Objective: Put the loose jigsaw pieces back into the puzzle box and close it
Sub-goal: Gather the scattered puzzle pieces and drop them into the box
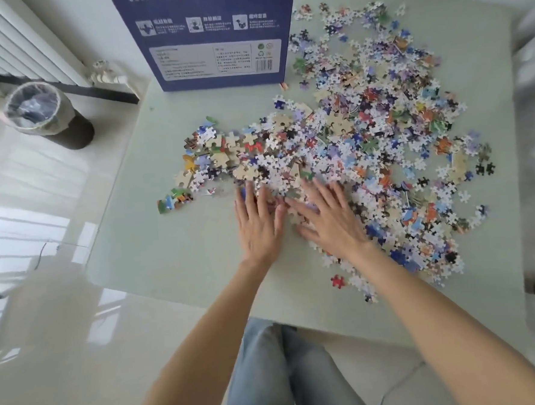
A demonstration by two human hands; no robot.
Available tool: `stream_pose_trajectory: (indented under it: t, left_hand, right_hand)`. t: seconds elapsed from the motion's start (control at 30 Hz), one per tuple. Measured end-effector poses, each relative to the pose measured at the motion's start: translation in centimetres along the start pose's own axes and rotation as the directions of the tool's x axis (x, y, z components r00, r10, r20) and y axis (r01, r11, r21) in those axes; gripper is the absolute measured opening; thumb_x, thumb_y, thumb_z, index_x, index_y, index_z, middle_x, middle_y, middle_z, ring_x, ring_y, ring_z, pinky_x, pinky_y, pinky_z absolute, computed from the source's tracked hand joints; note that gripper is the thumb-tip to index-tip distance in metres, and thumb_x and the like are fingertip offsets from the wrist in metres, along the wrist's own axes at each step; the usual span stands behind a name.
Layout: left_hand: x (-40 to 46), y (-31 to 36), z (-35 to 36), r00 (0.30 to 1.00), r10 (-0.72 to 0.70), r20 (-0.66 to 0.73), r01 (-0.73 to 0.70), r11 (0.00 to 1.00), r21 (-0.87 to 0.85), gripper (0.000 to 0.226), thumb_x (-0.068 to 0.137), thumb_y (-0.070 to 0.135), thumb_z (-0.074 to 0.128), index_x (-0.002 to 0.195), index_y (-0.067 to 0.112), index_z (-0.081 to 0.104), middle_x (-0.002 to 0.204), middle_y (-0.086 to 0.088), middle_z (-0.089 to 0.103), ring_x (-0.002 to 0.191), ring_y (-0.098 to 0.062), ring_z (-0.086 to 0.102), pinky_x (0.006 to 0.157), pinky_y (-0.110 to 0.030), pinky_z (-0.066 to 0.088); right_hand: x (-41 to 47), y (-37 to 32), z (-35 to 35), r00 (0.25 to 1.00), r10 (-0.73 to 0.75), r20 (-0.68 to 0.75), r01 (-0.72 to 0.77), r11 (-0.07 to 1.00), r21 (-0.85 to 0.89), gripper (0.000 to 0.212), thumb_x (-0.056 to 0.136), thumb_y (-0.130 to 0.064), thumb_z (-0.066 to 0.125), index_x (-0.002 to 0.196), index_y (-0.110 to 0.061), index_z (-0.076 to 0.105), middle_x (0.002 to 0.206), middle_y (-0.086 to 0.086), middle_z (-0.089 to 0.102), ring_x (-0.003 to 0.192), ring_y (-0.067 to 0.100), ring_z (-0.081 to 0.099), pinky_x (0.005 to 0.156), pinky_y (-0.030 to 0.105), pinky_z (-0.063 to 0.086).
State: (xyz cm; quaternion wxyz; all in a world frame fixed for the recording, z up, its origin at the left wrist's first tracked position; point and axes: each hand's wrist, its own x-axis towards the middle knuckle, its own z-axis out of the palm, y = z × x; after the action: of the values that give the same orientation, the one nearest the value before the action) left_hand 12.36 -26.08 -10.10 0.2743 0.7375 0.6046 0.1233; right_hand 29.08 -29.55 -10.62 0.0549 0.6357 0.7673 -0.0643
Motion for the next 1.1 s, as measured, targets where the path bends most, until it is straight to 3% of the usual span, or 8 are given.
stream_pose_trajectory:
  t: [0.17, 0.27, 0.33, 0.47, 0.63, 0.77, 0.93, 1.1]
  left_hand:
    - [3.6, 0.8, -1.3, 0.988, 0.147, 0.051, -0.133, 0.968, -0.212, 0.044, 0.098, 0.038, 0.030, 0.133, 0.018, 0.049, 0.144, -0.006, 0.041, 0.138, -0.023, 0.025, 0.115, -0.038, 0.021]
    - [3.3, -1.6, -3.9, 0.990, 0.143, -0.005, -0.136, 0.931, -0.338, 0.030, 0.095, 0.017, 0.044, 0.118, 0.016, 0.063, 0.130, -0.003, 0.054, 0.120, -0.017, 0.049, 0.101, -0.027, 0.037]
    - [2.3, -3.9, -5.5, 0.985, 0.158, -0.073, -0.172, 0.948, -0.268, 0.028, 0.090, 0.005, 0.048, 0.111, 0.011, 0.066, 0.122, -0.006, 0.060, 0.113, -0.021, 0.054, 0.098, -0.027, 0.038]
    - [-0.6, -8.6, -7.1, 0.979, 0.111, -0.171, -0.127, 0.988, -0.087, 0.029, 0.086, 0.001, 0.052, 0.110, 0.010, 0.066, 0.117, -0.008, 0.062, 0.111, -0.028, 0.050, 0.097, -0.023, 0.033]
    - [-3.8, -12.1, -8.1, 0.984, 0.020, -0.178, -0.021, 1.000, -0.003, 0.040, 0.082, 0.001, 0.053, 0.119, 0.013, 0.059, 0.127, -0.008, 0.054, 0.119, -0.029, 0.041, 0.102, -0.035, 0.036]
    - [-3.5, -13.1, -8.9, 0.982, -0.005, -0.187, 0.008, 1.000, 0.013, 0.048, 0.082, 0.007, 0.051, 0.129, 0.011, 0.050, 0.137, -0.012, 0.046, 0.128, -0.030, 0.035, 0.108, -0.043, 0.032]
    - [0.4, -12.5, -9.0, 0.986, -0.123, -0.117, 0.131, 0.989, 0.063, 0.064, 0.093, 0.026, 0.047, 0.148, 0.010, 0.018, 0.156, -0.010, 0.013, 0.145, -0.026, 0.005, 0.117, -0.038, 0.003]
    - [5.0, -9.0, -7.1, 0.997, -0.077, 0.028, 0.076, 0.997, 0.035, 0.074, 0.090, 0.049, 0.030, 0.149, 0.011, 0.006, 0.157, -0.007, 0.000, 0.145, -0.022, -0.007, 0.117, -0.034, -0.005]
  right_hand:
    - [0.5, 1.1, -1.9, 0.981, 0.158, -0.117, -0.136, 0.974, 0.180, 0.059, 0.091, -0.040, 0.050, 0.142, -0.017, 0.034, 0.155, 0.009, 0.017, 0.143, 0.027, 0.011, 0.116, 0.047, 0.004]
    - [-0.7, -2.5, -2.8, 0.969, 0.047, -0.243, 0.020, 0.964, 0.266, 0.041, 0.089, -0.029, 0.054, 0.126, -0.011, 0.053, 0.139, 0.013, 0.045, 0.133, 0.025, 0.031, 0.114, 0.040, 0.018]
    - [-2.1, -6.1, -2.7, 0.959, -0.107, -0.263, 0.184, 0.940, 0.288, 0.034, 0.089, -0.028, 0.049, 0.117, -0.011, 0.059, 0.131, 0.011, 0.053, 0.126, 0.022, 0.037, 0.113, 0.035, 0.017]
    - [-3.8, -12.8, -1.0, 0.924, -0.363, -0.118, 0.381, 0.871, 0.311, 0.047, 0.094, -0.043, 0.041, 0.133, -0.017, 0.048, 0.145, 0.008, 0.040, 0.137, 0.023, 0.028, 0.117, 0.046, 0.009]
    - [-2.2, -15.0, 1.2, 0.899, -0.437, 0.039, 0.428, 0.892, 0.143, 0.054, 0.094, -0.048, 0.024, 0.145, -0.033, 0.023, 0.154, 0.000, 0.023, 0.144, 0.020, 0.013, 0.115, 0.050, 0.003]
    - [0.6, -10.3, 0.5, 0.966, -0.257, 0.003, 0.255, 0.961, 0.110, 0.049, 0.098, -0.042, 0.021, 0.146, -0.033, 0.020, 0.155, 0.003, 0.017, 0.144, 0.024, 0.008, 0.113, 0.053, 0.004]
    - [3.7, -4.4, -0.4, 0.998, -0.035, 0.048, 0.033, 0.998, 0.055, 0.049, 0.100, -0.043, 0.016, 0.148, -0.032, 0.013, 0.156, -0.003, 0.010, 0.144, 0.025, 0.001, 0.114, 0.053, -0.003]
    - [4.8, -2.7, -2.7, 0.994, 0.079, -0.071, -0.055, 0.955, 0.292, 0.046, 0.097, -0.034, 0.038, 0.142, -0.025, 0.034, 0.153, -0.004, 0.023, 0.143, 0.022, 0.014, 0.115, 0.051, 0.011]
